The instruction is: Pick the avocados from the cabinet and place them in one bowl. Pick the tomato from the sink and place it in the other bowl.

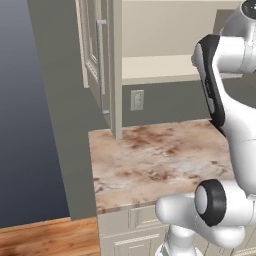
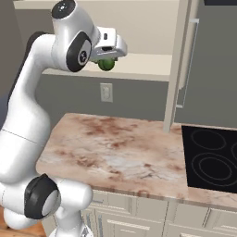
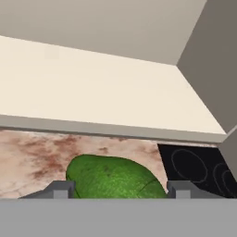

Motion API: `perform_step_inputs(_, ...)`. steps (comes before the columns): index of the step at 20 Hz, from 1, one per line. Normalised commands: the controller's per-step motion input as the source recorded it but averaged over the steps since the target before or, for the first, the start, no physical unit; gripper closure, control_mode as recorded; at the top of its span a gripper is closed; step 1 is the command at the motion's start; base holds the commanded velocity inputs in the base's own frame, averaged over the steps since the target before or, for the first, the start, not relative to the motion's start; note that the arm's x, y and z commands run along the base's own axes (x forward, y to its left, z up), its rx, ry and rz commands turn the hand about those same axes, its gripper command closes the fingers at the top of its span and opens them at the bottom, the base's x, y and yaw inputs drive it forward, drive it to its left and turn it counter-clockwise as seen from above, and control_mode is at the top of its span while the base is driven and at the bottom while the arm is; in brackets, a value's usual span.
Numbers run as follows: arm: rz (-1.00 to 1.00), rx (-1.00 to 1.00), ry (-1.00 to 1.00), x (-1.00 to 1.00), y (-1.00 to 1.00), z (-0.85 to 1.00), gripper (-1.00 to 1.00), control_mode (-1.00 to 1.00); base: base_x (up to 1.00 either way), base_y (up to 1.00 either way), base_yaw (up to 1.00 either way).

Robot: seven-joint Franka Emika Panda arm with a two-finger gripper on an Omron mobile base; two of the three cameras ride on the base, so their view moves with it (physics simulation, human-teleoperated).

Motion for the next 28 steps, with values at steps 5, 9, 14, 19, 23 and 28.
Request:
perform_step_inputs(5, 0.0, -0.03, 0.1, -0.16, 0.26, 0.04, 1.0, -1.0, 0.0, 0.0, 0.0)
perform_step_inputs(9, 0.0, 0.0, 0.0, 0.0, 0.0, -0.07, 1.0, -1.0, 0.0, 0.0, 0.0)
perform_step_inputs(14, 0.0, 0.0, 0.03, -0.01, 0.0, -0.38, 1.0, -1.0, 0.0, 0.0, 0.0)
perform_step_inputs(19, 0.0, 0.0, 0.06, -0.3, 0.1, -0.07, 1.0, -1.0, 0.0, 0.0, 0.0)
perform_step_inputs(23, 0.0, 0.01, 0.03, -0.31, 0.34, -0.08, 1.0, -1.0, 0.0, 0.0, 0.0)
perform_step_inputs(28, 0.0, 0.08, 0.08, -0.16, 0.31, -0.29, 1.0, -1.0, 0.0, 0.0, 0.0)
